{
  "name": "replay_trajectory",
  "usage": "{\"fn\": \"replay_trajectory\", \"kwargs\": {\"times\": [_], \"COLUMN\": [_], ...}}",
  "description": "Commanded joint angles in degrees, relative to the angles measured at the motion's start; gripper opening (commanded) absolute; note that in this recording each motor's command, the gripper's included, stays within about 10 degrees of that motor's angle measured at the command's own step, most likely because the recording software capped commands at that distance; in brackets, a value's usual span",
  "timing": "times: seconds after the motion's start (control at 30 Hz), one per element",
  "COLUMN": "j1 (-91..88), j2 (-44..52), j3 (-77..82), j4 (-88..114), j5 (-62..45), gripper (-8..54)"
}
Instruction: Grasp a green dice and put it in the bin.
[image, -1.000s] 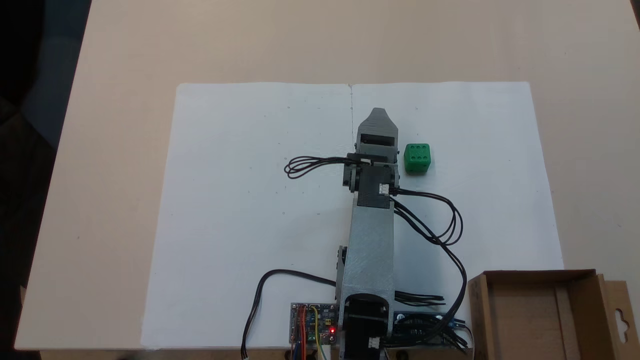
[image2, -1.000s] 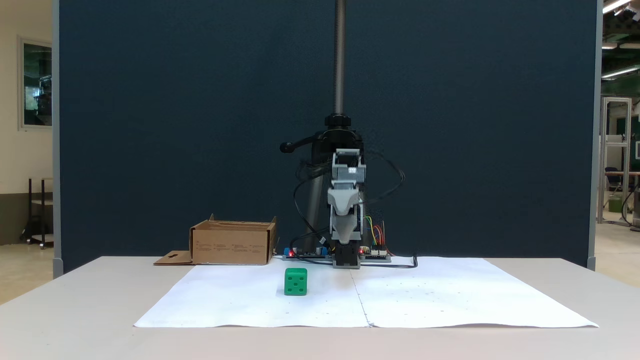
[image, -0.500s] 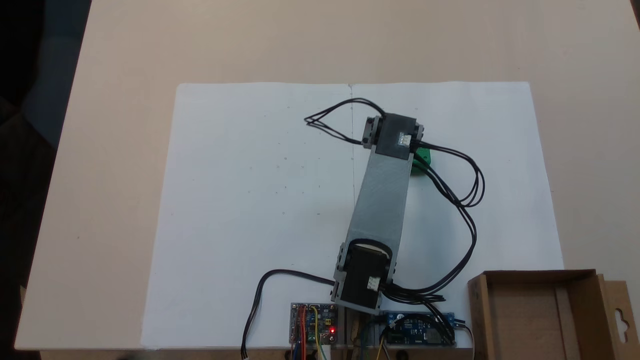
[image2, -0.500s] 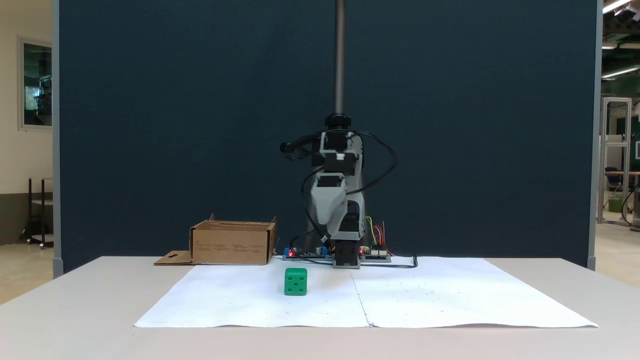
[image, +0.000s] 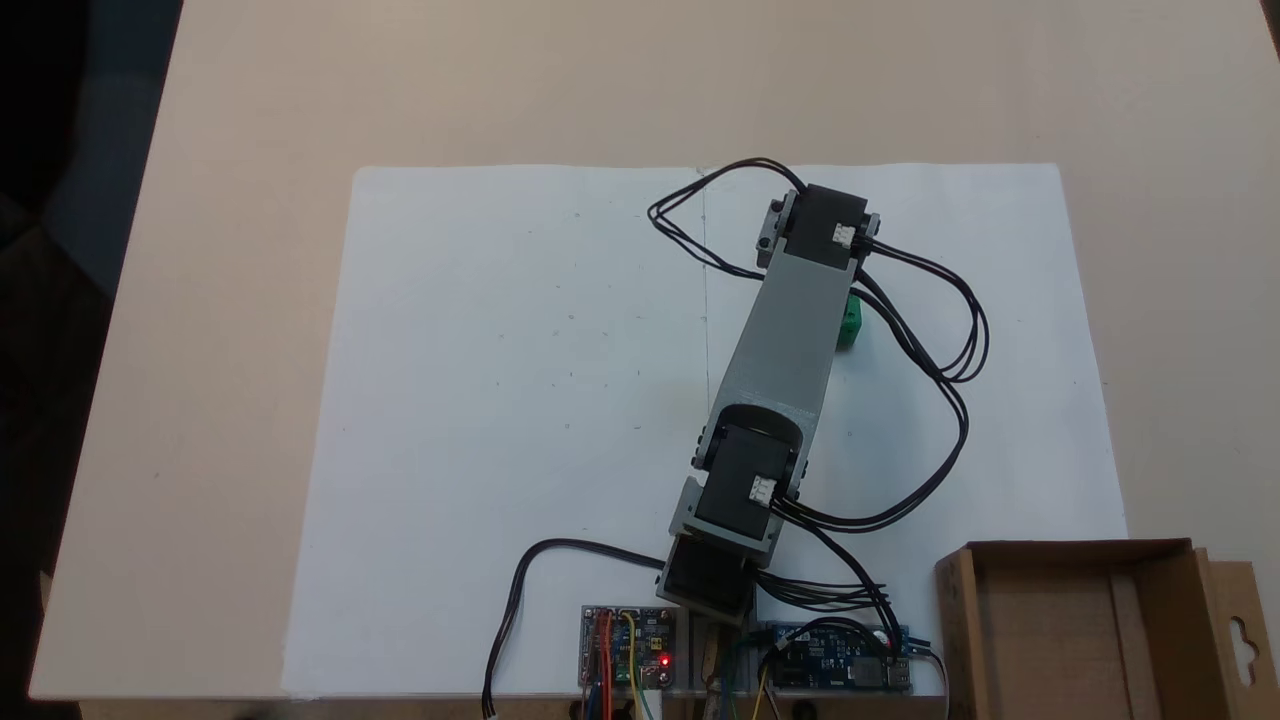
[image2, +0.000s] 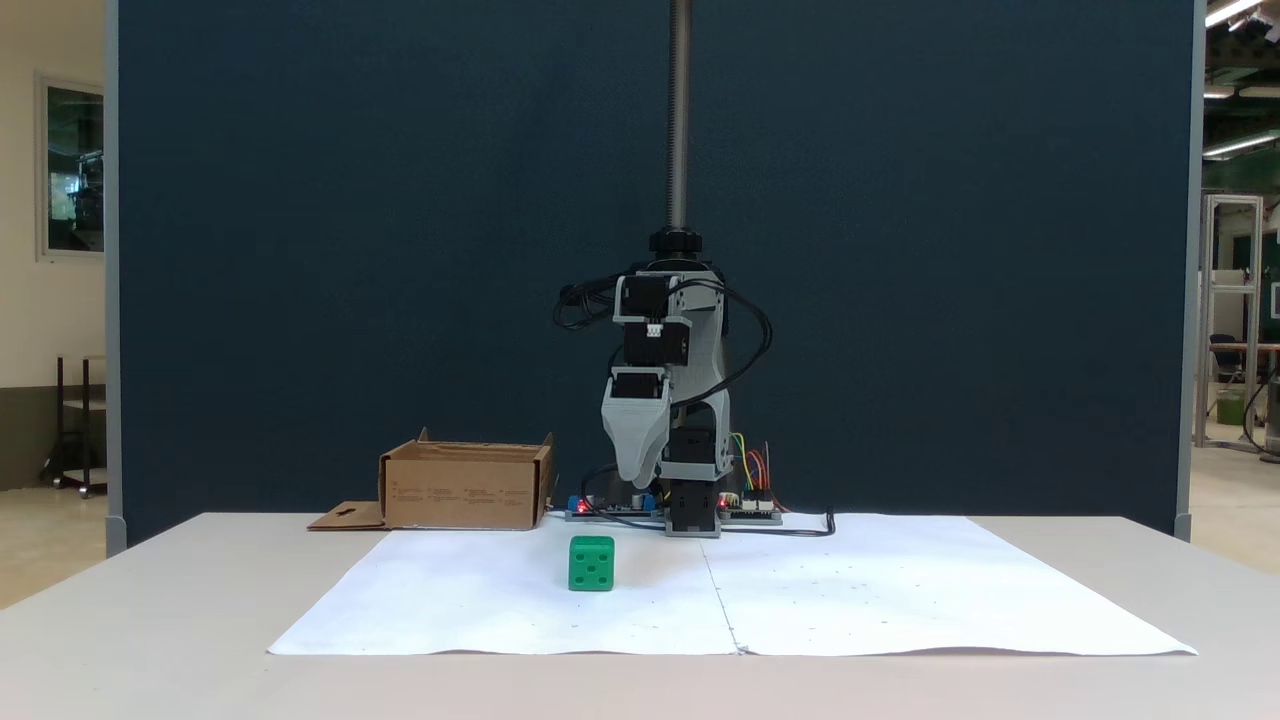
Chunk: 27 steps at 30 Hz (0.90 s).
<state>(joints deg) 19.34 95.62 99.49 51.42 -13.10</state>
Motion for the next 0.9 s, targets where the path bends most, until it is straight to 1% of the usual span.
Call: {"fn": "replay_trajectory", "kwargs": {"times": [0.0,0.17,0.37,0.87], "j1": [1.0,3.2,5.0,6.4], "j2": [0.9,-1.1,-4.1,-10.9], "j3": [-2.7,-2.7,-2.9,-2.9], "j4": [1.7,1.6,-0.8,-9.8], "j5": [-7.5,-14.0,-17.8,-18.5], "gripper": [43.5,43.5,43.6,43.3]}}
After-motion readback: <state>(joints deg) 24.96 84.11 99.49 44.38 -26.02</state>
